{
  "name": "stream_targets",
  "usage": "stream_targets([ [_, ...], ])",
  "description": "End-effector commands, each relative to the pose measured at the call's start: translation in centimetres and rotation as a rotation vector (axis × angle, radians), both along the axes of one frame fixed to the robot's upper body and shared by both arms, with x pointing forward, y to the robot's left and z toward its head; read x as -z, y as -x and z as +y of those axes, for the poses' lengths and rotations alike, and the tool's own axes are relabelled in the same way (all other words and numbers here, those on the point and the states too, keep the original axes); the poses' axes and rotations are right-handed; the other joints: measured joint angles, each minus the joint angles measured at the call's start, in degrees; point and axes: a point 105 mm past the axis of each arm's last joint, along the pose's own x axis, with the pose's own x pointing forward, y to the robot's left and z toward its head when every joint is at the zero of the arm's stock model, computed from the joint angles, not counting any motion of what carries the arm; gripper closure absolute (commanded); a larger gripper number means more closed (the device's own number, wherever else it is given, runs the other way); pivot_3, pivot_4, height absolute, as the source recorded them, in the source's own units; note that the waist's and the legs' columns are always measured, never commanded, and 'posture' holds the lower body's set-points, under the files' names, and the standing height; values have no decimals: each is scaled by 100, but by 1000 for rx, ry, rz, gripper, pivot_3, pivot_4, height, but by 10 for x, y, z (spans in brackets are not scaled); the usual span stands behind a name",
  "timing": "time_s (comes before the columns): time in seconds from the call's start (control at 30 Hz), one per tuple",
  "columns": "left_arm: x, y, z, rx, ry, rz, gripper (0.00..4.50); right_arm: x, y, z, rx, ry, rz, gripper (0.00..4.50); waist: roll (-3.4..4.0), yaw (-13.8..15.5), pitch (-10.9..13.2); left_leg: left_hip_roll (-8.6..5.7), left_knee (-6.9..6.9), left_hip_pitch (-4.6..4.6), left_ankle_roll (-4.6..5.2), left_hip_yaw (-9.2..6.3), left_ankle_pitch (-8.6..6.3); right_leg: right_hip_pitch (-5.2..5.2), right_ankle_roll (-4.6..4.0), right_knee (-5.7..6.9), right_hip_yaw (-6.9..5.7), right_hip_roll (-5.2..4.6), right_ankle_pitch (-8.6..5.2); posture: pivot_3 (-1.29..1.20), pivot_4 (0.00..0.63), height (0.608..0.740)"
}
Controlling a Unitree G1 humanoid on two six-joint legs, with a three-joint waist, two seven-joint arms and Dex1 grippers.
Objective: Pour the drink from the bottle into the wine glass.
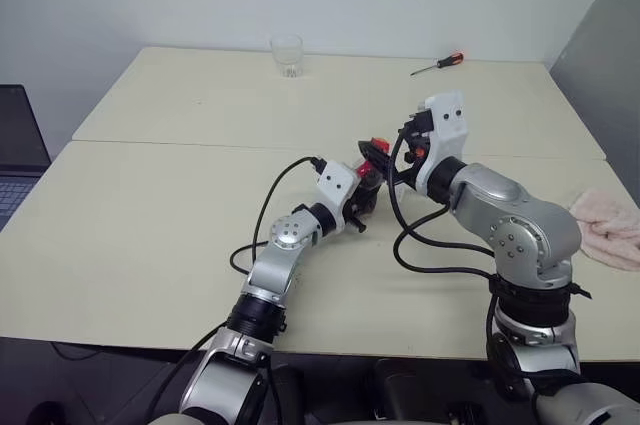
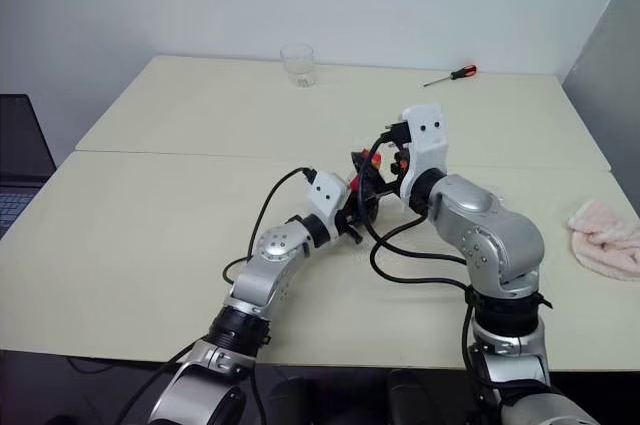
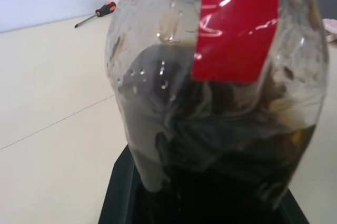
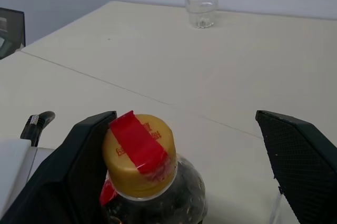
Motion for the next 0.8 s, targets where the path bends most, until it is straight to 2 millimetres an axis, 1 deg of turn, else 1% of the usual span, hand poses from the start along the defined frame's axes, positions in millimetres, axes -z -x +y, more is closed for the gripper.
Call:
stream_targets([
  [0.03,-21,-2,0,6,37,-71,3601,-15,2,-21,56,-15,-71,0,0,1,0,0,0,0,0,0,0,0,0,0,-1,0,0,0,150,740],
  [0.33,-19,-2,1,8,26,-74,3601,-14,19,-15,-58,-25,-61,0,0,1,0,0,0,0,0,-2,0,0,0,1,-1,0,0,0,150,740],
  [0.47,-19,-3,1,6,27,-75,3602,-13,30,-8,-133,-42,-52,0,0,0,0,0,0,0,0,-3,0,1,0,1,0,1,0,0,150,740],
  [0.63,-19,-3,2,2,25,-81,3654,-17,43,2,-233,-51,-63,0,0,1,0,-1,0,0,0,-4,0,2,0,1,-1,1,0,0,150,740],
  [0.7,-18,-3,2,1,24,-82,3654,-19,44,5,-254,-48,-69,0,0,1,0,-1,1,0,0,-4,0,2,0,0,-2,1,0,0,150,740],
  [0.8,-20,-2,1,3,35,-102,3654,-20,37,8,-225,-40,-65,0,0,-1,0,-1,1,1,0,-3,0,2,0,1,-1,1,0,0,150,740],
])
